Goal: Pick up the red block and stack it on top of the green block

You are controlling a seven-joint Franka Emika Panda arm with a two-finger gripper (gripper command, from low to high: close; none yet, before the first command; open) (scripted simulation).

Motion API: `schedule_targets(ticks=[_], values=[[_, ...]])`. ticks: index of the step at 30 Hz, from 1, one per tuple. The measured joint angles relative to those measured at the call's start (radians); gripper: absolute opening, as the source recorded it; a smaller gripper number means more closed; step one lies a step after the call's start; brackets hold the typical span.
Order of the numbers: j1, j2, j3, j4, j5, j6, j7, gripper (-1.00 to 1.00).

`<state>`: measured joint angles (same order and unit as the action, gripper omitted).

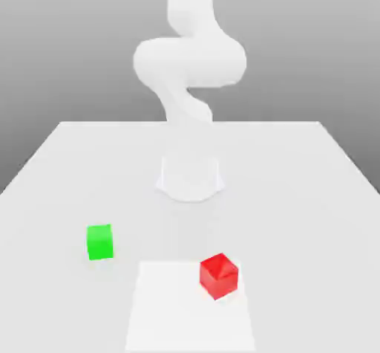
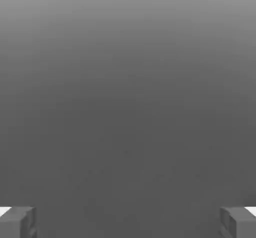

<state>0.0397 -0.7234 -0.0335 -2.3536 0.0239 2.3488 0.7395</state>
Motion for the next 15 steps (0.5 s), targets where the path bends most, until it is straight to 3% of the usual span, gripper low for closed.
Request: schedule_targets(ticks=[9,15], values=[[0.14,0.33,-0.078,-0.215,0.084,0.202,-0.242,0.0],[0.189,0.567,-0.069,-0.369,0.074,0.353,-0.366,0.0]])
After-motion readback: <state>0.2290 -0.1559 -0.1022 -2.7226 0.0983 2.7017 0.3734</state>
